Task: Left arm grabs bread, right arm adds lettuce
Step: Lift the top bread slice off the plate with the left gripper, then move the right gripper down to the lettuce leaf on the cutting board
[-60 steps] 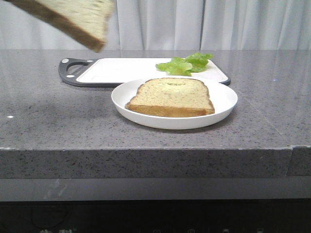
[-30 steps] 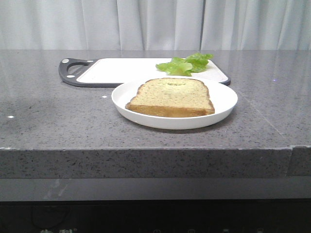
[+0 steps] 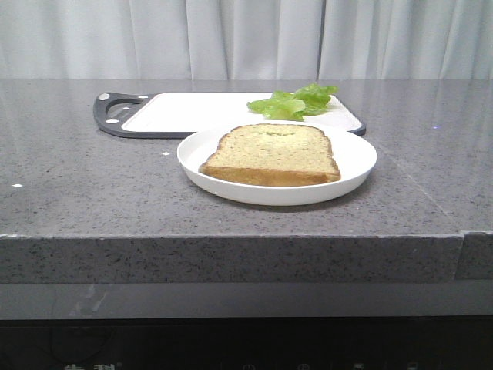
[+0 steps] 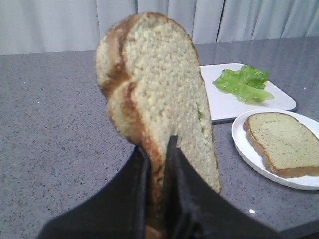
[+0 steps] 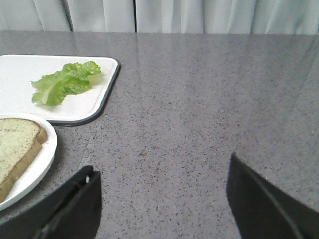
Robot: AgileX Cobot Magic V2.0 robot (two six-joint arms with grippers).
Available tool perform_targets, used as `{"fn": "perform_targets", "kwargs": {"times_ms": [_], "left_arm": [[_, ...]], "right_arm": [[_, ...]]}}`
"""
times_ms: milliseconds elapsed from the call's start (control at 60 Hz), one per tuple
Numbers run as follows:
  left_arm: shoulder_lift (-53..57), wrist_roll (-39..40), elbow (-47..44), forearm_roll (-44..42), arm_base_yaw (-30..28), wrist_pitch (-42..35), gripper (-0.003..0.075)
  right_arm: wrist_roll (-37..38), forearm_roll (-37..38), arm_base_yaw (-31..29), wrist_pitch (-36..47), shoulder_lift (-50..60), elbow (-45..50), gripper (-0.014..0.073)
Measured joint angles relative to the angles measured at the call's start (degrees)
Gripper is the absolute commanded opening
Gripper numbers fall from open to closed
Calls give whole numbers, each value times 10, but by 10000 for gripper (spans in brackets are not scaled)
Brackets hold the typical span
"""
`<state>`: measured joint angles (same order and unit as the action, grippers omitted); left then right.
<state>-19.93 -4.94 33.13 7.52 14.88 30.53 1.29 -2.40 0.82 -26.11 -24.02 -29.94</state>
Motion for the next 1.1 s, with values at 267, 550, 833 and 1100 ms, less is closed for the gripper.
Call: {"fn": "perform_targets", "kwargs": {"times_ms": [267, 550, 833, 1100], "left_arm": [[1, 0, -1, 0, 0, -11, -20], [1, 0, -1, -1, 0, -11, -20], [1, 0, -4, -1, 0, -12, -20], [1, 0, -4, -1, 0, -12, -20]], "right_arm": [[-1, -2, 19, -49, -192, -123, 540], [-17, -12, 79, -94, -422, -279, 540], [-108, -100, 98, -156, -609, -453, 540], [-173, -171, 99, -216, -776, -643, 540]]}}
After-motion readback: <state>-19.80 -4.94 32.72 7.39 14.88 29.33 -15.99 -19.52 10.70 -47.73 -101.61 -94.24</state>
